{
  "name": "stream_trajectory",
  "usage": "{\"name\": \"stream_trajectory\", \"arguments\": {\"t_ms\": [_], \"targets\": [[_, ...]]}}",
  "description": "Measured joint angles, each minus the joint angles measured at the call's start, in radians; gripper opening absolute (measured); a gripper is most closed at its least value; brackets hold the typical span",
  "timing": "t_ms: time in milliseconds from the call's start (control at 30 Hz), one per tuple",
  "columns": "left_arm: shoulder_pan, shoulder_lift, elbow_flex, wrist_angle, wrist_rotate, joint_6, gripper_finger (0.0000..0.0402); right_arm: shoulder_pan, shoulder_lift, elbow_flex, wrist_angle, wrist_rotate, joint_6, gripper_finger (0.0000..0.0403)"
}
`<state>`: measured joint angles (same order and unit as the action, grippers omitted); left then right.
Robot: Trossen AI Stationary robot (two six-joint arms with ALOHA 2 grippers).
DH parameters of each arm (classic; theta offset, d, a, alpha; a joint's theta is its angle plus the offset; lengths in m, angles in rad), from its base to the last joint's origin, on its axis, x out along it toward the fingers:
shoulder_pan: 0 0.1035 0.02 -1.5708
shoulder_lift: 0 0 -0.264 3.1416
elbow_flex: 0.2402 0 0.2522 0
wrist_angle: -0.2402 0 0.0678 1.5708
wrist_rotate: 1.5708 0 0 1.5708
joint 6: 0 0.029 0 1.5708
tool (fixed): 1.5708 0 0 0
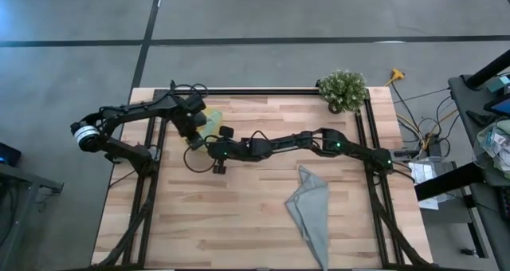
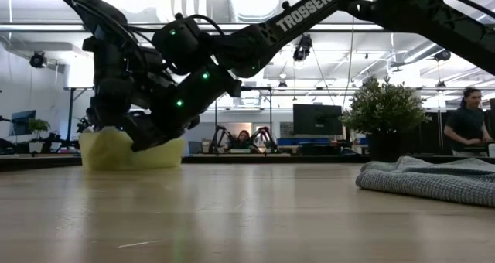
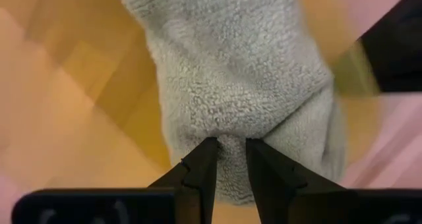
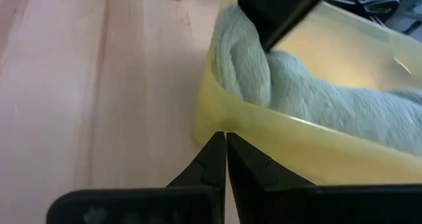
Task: Roll microfiber towels into tight, uniform cylinder then place into a basket
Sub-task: Put the rolled green towel into the yellow bin
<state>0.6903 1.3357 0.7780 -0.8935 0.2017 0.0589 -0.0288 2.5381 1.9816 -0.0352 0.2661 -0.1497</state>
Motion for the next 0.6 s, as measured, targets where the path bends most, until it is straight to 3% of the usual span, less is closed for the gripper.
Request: {"name": "stream_trajectory", "arguments": {"t_ms": [400,600], "targets": [[-0.003,0.0,0.001,0.047,0.064,0.001,0.0067,-0.001,0.0,0.0,0.024,-0.003,0.019,0.0009],[-0.005,-0.001,0.001,0.063,0.151,0.001,0.0067,0.0,0.0,-0.001,0.027,-0.005,0.043,0.0009]]}}
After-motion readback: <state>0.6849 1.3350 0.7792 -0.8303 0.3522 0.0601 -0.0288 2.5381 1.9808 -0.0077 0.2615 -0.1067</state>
